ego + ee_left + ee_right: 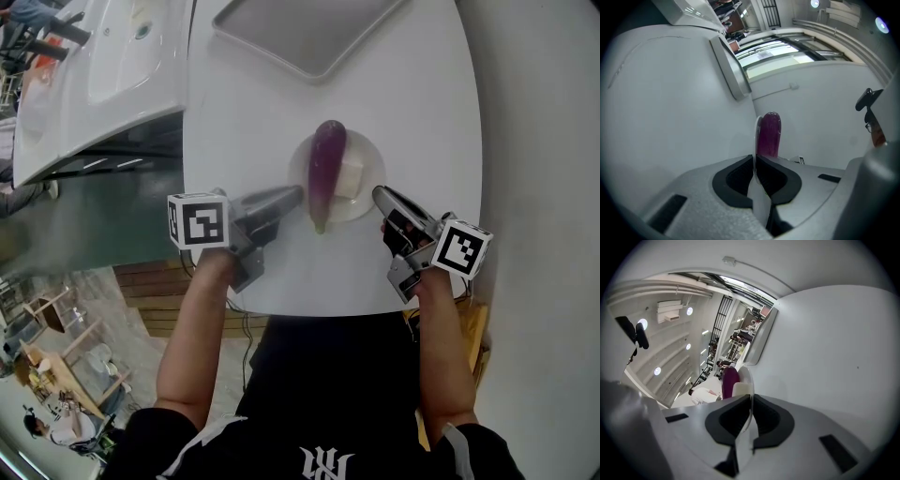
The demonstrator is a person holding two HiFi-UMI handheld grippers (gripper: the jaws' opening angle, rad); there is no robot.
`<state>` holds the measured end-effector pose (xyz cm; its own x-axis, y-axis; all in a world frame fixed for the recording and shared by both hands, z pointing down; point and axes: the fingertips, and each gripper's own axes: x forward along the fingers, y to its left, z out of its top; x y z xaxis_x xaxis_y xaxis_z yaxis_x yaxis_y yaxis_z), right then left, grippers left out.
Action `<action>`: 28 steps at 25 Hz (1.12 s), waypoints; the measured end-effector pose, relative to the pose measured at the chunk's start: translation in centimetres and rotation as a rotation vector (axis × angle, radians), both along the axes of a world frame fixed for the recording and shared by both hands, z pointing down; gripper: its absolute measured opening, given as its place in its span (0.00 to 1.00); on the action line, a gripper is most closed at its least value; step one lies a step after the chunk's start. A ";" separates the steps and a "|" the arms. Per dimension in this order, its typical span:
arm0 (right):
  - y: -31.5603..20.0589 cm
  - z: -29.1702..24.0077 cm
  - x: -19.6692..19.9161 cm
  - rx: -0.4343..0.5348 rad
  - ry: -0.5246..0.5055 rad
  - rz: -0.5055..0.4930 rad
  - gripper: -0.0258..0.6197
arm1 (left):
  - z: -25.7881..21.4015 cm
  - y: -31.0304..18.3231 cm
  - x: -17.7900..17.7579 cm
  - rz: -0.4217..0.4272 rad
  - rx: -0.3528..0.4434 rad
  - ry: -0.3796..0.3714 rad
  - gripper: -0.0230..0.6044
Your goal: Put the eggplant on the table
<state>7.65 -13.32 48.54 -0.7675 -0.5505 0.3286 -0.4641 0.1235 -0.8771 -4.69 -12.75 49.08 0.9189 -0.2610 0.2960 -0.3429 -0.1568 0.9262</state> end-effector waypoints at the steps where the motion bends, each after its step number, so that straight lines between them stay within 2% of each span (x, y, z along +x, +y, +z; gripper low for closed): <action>1: -0.1 0.1 0.1 -0.005 0.000 0.002 0.07 | 0.0 -0.1 0.1 -0.004 -0.001 0.001 0.07; 10: -0.4 0.9 0.3 -0.024 -0.008 0.015 0.07 | 1.1 -0.4 0.4 0.011 0.019 -0.065 0.07; 16: -0.3 1.2 0.5 -0.039 -0.013 0.019 0.07 | 1.4 -0.4 0.6 0.075 0.077 -0.184 0.07; 28: 0.0 1.7 0.2 -0.061 0.028 0.021 0.07 | 2.6 0.4 0.7 0.211 0.176 -0.452 0.14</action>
